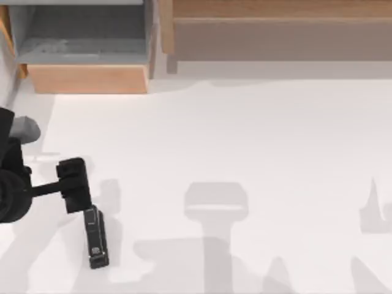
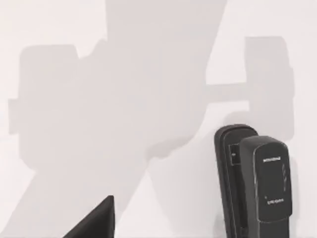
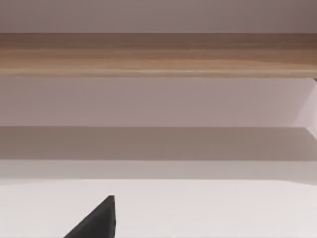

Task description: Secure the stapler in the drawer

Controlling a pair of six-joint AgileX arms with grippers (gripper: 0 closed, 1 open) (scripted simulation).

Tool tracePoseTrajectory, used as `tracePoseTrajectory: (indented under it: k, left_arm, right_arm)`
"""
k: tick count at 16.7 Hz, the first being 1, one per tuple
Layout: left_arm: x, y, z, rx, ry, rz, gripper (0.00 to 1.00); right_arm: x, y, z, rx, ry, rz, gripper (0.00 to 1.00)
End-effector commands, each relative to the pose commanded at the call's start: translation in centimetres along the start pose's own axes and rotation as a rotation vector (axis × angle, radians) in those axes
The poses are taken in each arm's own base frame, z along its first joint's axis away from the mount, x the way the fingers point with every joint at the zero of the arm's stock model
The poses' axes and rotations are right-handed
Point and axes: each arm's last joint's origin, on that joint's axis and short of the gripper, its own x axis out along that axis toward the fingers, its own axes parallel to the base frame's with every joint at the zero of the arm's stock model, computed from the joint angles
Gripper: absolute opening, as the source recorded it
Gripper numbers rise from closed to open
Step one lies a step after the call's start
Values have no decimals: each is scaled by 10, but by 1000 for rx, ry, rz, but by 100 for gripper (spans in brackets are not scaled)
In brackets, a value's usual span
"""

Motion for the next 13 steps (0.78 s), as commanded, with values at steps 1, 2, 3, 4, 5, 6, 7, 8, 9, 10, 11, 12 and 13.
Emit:
tracePoseTrajectory:
  k: [1,2,3,4,5,6,7,8,9,10,11,12,13]
  left_arm:
    - [8,-6,4,-13,70,26,100]
    - [18,-11,8,-24,144,58,100]
    - [28,-18,12,-35,213,91,100]
    - [36,-25,16,-46,273,123,100]
    - [43,-31,19,-58,326,154,100]
    - [49,-38,22,-69,371,184,100]
    - [55,-44,24,-77,407,209,100]
    - [60,-49,26,-84,434,230,100]
    - [63,-54,28,-90,452,244,100]
    - [66,-58,29,-92,463,250,100]
    - [68,-62,31,-91,468,251,100]
    - [68,-63,31,-91,469,250,100]
    - [68,-63,31,-91,469,250,100]
  right_arm:
    - [0,0,0,0,0,0,100]
    - [0,0,0,0,0,0,100]
    - [0,0,0,0,0,0,100]
    - [0,0,0,0,0,0,100]
    - [0,0,0,0,0,0,100]
    - [0,0,0,0,0,0,100]
    - [0,0,0,0,0,0,100]
    - [0,0,0,0,0,0,100]
    - [0,0,0,0,0,0,100]
    - [0,0,0,0,0,0,100]
    - [0,0,0,0,0,0,100]
    - [0,0,0,0,0,0,100]
    - [0,0,0,0,0,0,100]
